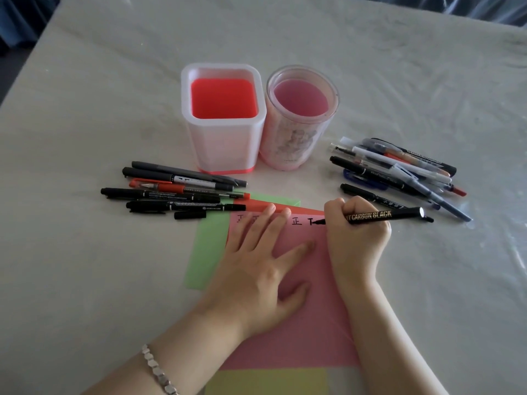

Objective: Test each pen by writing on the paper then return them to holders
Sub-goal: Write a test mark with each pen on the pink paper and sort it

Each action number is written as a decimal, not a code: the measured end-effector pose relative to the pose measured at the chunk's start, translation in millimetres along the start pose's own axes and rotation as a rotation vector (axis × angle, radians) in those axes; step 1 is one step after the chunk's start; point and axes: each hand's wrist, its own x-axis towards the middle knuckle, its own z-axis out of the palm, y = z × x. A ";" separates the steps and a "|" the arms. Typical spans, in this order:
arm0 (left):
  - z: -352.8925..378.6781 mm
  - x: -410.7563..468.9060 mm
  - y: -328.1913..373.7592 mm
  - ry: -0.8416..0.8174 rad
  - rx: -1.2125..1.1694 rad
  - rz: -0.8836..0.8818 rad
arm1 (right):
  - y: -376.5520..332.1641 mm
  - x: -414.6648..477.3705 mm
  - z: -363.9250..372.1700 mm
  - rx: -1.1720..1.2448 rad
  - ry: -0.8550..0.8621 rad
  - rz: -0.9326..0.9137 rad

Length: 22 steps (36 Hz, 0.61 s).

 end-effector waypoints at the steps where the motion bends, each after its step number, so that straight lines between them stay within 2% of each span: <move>1: 0.2 0.1 0.0 0.000 0.000 0.000 | -0.1 0.1 0.0 0.002 0.000 -0.001; 22: 0.8 0.0 -0.3 -0.009 0.009 -0.005 | -0.5 -0.2 1.5 0.009 -0.030 -0.032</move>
